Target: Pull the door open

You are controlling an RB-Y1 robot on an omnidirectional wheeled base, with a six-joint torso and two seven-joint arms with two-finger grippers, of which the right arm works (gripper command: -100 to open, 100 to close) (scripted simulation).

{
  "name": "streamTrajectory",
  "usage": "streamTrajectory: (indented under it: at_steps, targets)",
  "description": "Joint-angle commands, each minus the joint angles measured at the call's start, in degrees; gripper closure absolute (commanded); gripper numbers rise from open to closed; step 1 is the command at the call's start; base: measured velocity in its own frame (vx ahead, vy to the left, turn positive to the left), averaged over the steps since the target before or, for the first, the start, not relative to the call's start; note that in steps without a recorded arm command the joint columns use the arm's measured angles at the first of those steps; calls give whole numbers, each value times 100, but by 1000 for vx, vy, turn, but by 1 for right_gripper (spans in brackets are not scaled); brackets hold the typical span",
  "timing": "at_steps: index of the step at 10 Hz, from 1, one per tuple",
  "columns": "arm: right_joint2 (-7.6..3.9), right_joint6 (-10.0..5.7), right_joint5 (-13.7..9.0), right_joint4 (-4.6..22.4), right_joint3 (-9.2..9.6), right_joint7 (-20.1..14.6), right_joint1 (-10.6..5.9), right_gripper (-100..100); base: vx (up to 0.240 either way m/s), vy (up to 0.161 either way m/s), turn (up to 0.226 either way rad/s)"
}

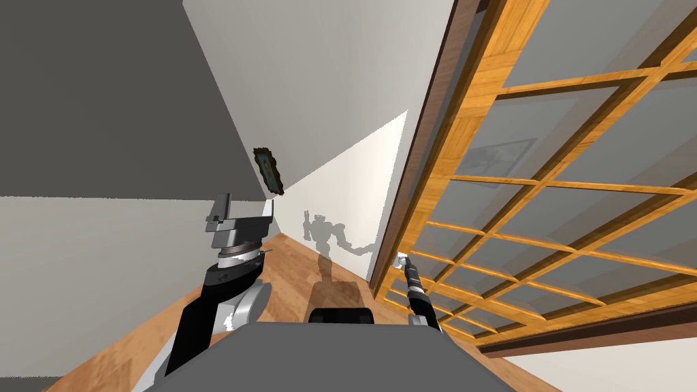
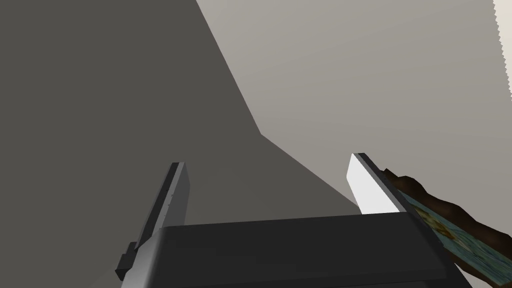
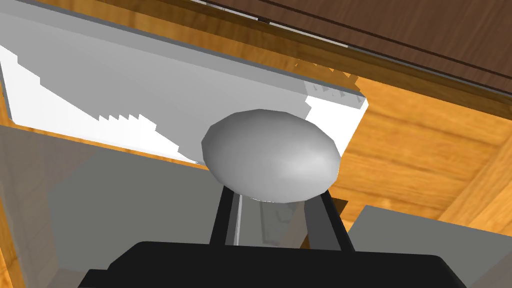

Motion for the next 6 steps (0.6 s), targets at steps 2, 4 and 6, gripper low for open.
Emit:
streamTrajectory:
  at_steps: [2,4,6]
  targets:
    - [62,-25,-15,62,145,-342,-52,100,-19,-2,11]
    - [24,-40,-106,97,229,-714,-77,100,-26,-5,6]
    - [5,-47,-151,114,271,-1035,-90,100,-24,-1,16]
